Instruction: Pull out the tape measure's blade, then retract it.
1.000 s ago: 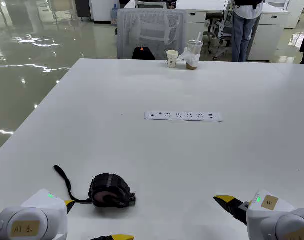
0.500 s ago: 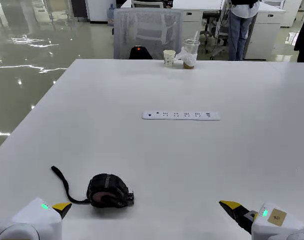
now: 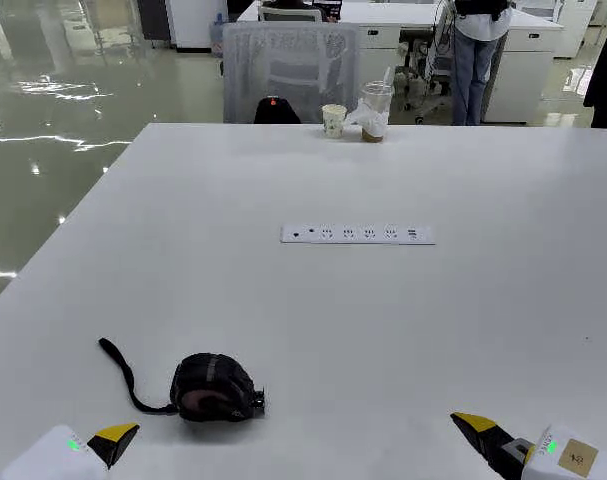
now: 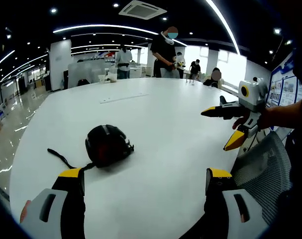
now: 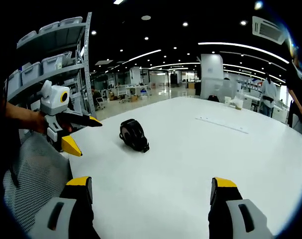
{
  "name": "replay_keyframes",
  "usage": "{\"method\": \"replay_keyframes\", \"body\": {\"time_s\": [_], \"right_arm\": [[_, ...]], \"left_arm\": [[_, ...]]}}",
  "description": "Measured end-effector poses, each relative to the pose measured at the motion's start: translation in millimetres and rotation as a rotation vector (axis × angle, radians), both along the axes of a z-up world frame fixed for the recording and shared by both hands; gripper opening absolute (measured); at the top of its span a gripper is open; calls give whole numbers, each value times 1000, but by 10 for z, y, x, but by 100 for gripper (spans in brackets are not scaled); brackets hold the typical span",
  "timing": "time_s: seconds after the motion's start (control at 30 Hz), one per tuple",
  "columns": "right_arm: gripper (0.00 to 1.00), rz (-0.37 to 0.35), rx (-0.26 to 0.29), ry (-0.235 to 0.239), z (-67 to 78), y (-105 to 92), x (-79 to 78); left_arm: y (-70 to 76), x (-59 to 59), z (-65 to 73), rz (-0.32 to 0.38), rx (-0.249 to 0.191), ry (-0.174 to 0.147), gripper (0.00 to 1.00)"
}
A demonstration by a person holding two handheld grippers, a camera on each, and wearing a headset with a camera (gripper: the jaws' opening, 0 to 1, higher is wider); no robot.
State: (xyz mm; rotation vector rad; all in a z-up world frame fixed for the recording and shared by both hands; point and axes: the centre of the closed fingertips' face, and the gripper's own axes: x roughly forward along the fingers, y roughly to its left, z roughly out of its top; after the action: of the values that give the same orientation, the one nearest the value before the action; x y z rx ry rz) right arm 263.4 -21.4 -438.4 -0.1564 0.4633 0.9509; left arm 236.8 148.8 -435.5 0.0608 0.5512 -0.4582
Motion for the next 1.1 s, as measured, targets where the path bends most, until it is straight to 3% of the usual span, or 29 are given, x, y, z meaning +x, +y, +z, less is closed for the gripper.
{"method": "replay_keyframes", "body": {"time_s": [0.5, 0.67, 1.1], "right_arm": [[99, -20, 15, 4, 18, -19, -89], [99, -24, 21, 5, 31, -22, -83], [99, -23, 25, 16, 18, -37, -100]], "left_arm": [[-7, -34, 31, 2, -4, -29, 99], [-6, -41, 20, 1, -17, -17, 99], [-21, -79, 43, -33, -1, -30, 98]]}}
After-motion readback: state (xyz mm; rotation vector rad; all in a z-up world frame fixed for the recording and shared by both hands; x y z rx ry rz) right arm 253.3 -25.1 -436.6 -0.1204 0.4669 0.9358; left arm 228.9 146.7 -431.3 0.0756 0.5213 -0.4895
